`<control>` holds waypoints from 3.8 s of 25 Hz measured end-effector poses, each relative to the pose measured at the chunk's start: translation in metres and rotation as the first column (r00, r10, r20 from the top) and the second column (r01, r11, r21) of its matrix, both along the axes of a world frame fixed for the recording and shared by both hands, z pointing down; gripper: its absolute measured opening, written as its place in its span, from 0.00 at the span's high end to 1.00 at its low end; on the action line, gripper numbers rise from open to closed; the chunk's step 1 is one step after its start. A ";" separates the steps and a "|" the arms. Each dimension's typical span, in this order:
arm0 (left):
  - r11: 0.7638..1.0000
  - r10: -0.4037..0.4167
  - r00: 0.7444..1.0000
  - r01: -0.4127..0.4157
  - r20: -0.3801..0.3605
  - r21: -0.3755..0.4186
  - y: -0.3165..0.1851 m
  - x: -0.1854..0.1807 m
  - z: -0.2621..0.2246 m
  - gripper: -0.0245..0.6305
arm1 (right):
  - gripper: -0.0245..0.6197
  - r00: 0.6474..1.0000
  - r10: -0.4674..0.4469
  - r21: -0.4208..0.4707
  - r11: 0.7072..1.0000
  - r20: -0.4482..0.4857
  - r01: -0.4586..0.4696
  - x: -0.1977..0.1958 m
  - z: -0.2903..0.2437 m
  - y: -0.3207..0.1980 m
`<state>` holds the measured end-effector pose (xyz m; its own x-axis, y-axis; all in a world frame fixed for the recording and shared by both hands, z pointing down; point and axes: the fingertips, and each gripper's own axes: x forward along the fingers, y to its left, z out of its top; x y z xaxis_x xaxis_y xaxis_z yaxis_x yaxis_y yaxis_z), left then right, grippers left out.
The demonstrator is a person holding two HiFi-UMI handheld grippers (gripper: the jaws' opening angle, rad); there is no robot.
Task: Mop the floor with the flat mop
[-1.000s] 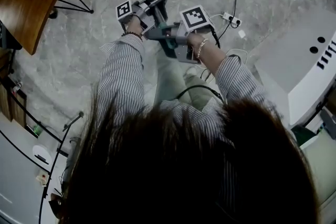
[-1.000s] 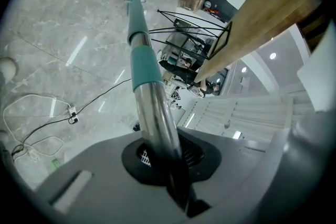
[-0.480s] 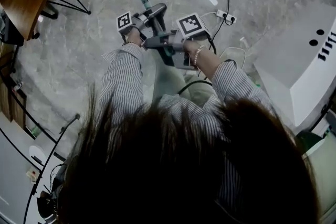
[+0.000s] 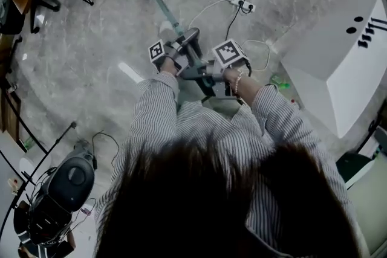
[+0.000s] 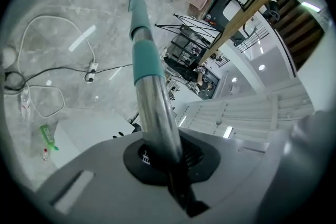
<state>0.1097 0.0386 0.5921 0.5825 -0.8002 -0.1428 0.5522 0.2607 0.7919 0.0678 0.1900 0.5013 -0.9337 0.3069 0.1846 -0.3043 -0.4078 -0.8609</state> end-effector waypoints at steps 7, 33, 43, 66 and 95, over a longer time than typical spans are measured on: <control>0.985 0.166 0.985 -0.163 -0.056 0.046 0.093 0.072 -0.029 0.95 | 0.88 0.991 0.084 -0.071 0.995 0.109 -0.076 0.059 -0.028 0.076; 0.940 0.340 0.928 -0.333 -0.150 0.067 0.153 0.108 -0.056 0.95 | 0.89 0.999 0.004 -0.081 0.997 0.042 0.000 0.083 -0.029 0.121; 0.982 0.189 0.977 -0.190 -0.102 0.007 0.117 0.081 -0.044 0.95 | 0.89 0.995 0.004 -0.089 0.996 0.099 0.004 0.061 -0.041 0.109; 0.979 0.199 0.977 -0.196 0.072 -0.050 -0.101 -0.136 -0.012 0.95 | 0.88 0.996 0.083 -0.047 0.996 0.042 -0.081 -0.161 -0.009 -0.117; 0.986 0.167 0.981 -0.168 0.100 -0.001 -0.274 -0.205 0.014 0.95 | 0.88 0.992 0.106 -0.032 0.994 0.066 -0.104 -0.224 0.014 -0.286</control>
